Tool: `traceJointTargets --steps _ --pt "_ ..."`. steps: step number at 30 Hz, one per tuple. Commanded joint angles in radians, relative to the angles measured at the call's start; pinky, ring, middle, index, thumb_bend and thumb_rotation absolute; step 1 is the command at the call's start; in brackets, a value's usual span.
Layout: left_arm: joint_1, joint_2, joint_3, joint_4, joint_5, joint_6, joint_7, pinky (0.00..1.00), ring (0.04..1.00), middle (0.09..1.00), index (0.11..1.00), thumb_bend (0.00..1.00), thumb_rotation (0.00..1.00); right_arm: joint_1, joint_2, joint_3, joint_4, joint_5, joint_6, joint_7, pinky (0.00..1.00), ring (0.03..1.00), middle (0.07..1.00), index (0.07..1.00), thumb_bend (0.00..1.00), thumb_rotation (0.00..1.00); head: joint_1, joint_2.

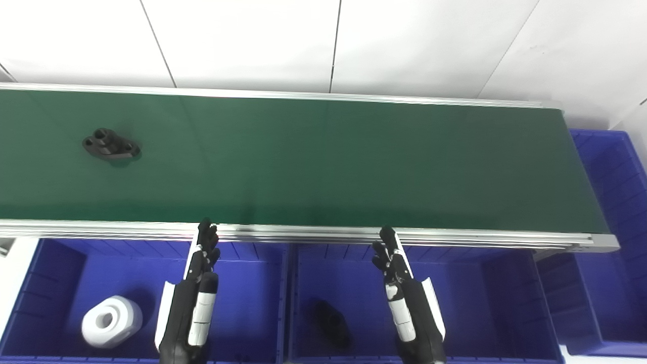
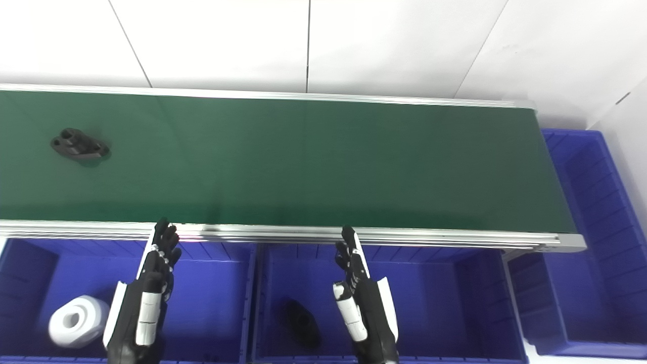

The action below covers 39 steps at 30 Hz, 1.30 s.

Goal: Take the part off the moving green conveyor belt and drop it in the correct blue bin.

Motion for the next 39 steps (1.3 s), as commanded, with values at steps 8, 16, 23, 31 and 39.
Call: traceJointTargets --steps 8,16,23,31,39 --pt "0.009 -0.028 -0.008 0.021 0.030 -0.069 0.018 1.00 1.000 1.000 1.000 0.58 0.98 -0.004 -0.007 -0.011 0.026 0.032 -0.086 0.017 0.96 0.985 1.000 1.000 0.77 0.93 0.078 -0.068" --pt "0.000 -0.036 -0.014 0.101 0.067 -0.132 0.026 1.00 1.000 1.000 1.000 0.71 0.98 -0.018 -0.014 -0.037 0.119 0.058 -0.170 0.024 0.96 0.985 1.000 1.000 0.76 0.94 0.141 -0.181" --pt "-0.022 -0.047 -0.025 0.195 0.106 -0.201 0.045 1.00 1.000 1.000 1.000 0.71 1.00 -0.048 -0.032 -0.064 0.217 0.111 -0.244 0.058 0.99 0.999 1.000 1.000 0.74 0.93 0.202 -0.295" --pt "-0.048 -0.071 -0.029 0.275 0.136 -0.238 0.067 1.00 1.000 1.000 1.000 0.67 1.00 -0.083 -0.046 -0.095 0.303 0.154 -0.291 0.089 1.00 1.000 1.000 1.000 0.77 0.94 0.266 -0.363" --pt "-0.065 -0.092 -0.038 0.301 0.190 -0.251 0.095 1.00 0.986 1.000 1.000 0.65 1.00 -0.095 -0.046 -0.138 0.328 0.174 -0.293 0.124 0.98 1.000 1.000 1.000 0.74 0.95 0.314 -0.373"
